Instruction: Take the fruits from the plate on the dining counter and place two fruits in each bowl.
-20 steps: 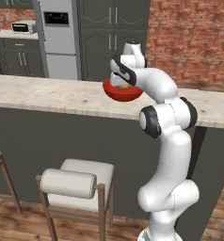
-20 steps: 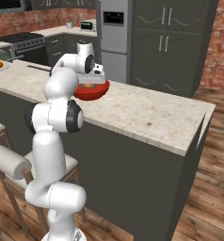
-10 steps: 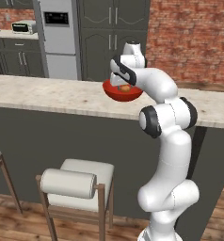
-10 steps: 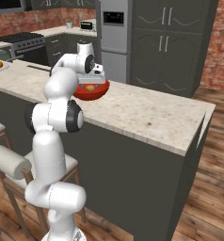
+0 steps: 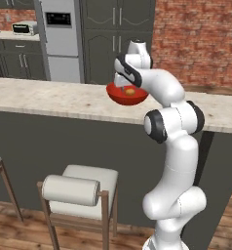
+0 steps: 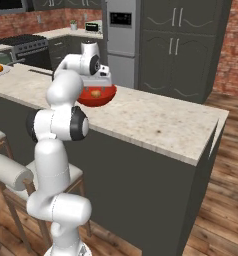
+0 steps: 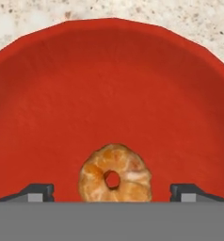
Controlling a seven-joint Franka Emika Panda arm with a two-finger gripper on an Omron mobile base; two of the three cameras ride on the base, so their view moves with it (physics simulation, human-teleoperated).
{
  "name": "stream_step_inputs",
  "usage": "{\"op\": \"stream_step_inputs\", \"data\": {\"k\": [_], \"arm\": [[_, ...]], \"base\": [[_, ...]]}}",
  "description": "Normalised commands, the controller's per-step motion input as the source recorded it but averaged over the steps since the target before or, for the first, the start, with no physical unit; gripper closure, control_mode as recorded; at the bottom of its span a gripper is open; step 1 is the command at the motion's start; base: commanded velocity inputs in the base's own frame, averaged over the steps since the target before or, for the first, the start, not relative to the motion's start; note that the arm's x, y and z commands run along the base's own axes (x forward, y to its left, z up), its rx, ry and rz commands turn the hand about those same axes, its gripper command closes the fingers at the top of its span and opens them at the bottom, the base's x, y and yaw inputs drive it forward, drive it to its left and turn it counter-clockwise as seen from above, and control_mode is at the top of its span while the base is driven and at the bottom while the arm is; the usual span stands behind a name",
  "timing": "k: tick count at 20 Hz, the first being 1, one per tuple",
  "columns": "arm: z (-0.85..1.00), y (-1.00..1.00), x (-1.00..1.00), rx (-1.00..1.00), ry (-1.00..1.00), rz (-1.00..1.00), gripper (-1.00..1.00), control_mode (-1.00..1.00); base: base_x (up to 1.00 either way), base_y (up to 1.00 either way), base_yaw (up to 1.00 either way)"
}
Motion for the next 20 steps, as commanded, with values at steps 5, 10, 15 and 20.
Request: {"op": "stream_step_inputs", "data": {"k": [5,10,15,20], "arm": [[0.41,-0.01,-0.05,0.00,0.06,0.00,-1.00,-1.00],[0.10,-0.10,-0.51,0.00,0.14,0.00,-1.00,-1.00],[0.00,-0.09,-0.85,0.00,0.06,0.00,-1.00,-1.00],[0.00,-0.11,-1.00,0.03,-0.12,0.00,-1.00,-1.00]], "base": [[0.00,0.00,0.00],[0.00,0.00,0.00],[0.00,0.00,0.00],[0.00,0.00,0.00]]}}
